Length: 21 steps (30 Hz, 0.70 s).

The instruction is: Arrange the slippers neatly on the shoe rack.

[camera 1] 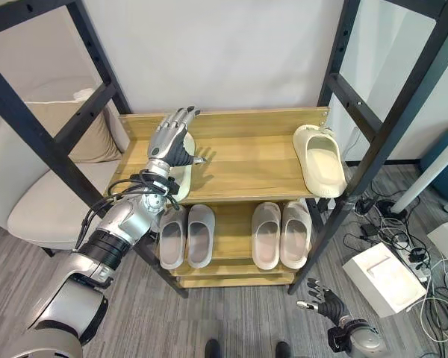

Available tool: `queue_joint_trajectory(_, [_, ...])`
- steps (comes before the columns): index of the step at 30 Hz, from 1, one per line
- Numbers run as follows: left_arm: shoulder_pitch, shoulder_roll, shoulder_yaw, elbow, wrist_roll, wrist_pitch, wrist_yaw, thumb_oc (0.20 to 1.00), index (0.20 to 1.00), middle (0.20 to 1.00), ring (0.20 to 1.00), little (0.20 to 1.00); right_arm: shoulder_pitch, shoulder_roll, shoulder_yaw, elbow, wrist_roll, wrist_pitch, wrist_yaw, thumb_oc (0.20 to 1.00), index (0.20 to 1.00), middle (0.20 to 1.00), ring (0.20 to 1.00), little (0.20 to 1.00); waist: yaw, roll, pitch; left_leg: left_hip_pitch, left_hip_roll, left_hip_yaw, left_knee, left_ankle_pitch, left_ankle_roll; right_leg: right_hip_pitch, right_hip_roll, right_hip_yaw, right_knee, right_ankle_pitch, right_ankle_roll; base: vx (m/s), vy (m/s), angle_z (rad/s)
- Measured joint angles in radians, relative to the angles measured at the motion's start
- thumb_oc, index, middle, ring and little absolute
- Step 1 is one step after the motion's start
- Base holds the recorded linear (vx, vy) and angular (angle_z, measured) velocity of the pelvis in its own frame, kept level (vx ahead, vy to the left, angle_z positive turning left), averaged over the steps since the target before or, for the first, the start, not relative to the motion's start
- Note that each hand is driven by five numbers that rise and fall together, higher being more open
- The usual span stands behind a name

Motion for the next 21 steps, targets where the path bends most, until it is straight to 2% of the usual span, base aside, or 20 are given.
queue_joint_trajectory(8, [-0.053, 0.012, -0.01, 0.11, -0.001, 0.026, 0.02, 1.0, 1.0, 1.0, 1.0, 1.0, 0.005, -0.004, 0.001, 0.001, 0.018, -0.005, -0.007, 1.0, 1.0, 1.0, 1.0, 1.0, -0.007, 0.007, 0.01, -0.001, 0.004, 0.015, 0.0, -0.001, -0.001, -0.007, 0.002, 0.013, 0.0, -0.001, 0.001, 0.0, -0.005, -0.04])
queue_joint_trajectory(12, [-0.043, 0.02, 0.013, 0.056, -0.008, 0.025, 0.035, 1.0, 1.0, 1.0, 1.0, 1.0, 0.003, -0.003, 0.021, 0.001, 0.018, -0.006, -0.008, 1.0, 1.0, 1.0, 1.0, 1.0, 0.001, 0.004, 0.024, -0.013, 0.004, 0.013, 0.0, 0.0, 0.0, -0.017, 0.003, 0.009, 0.0, 0.0, 0.0, 0.0, 0.0, 0.0])
queue_joint_trajectory(14, [-0.007, 0.019, 0.062, -0.034, -0.008, 0.018, 0.051, 1.0, 1.0, 1.0, 1.0, 1.0, 0.001, 0.0, 0.035, 0.001, 0.018, -0.005, -0.008, 1.0, 1.0, 1.0, 1.0, 1.0, -0.001, -0.002, 0.029, -0.015, 0.004, 0.014, 0.001, 0.001, 0.001, -0.02, 0.003, 0.009, 0.0, 0.004, -0.006, 0.01, -0.006, 0.03])
queue_joint_trajectory(21, [0.012, 0.049, 0.126, -0.1, -0.008, 0.016, 0.098, 1.0, 1.0, 1.0, 1.0, 1.0, -0.026, 0.001, 0.036, 0.001, 0.018, -0.006, -0.006, 1.0, 1.0, 1.0, 1.0, 1.0, 0.012, -0.009, 0.034, -0.003, 0.003, 0.004, 0.006, 0.001, 0.001, 0.001, 0.002, -0.008, -0.001, 0.004, -0.006, 0.02, -0.012, 0.06])
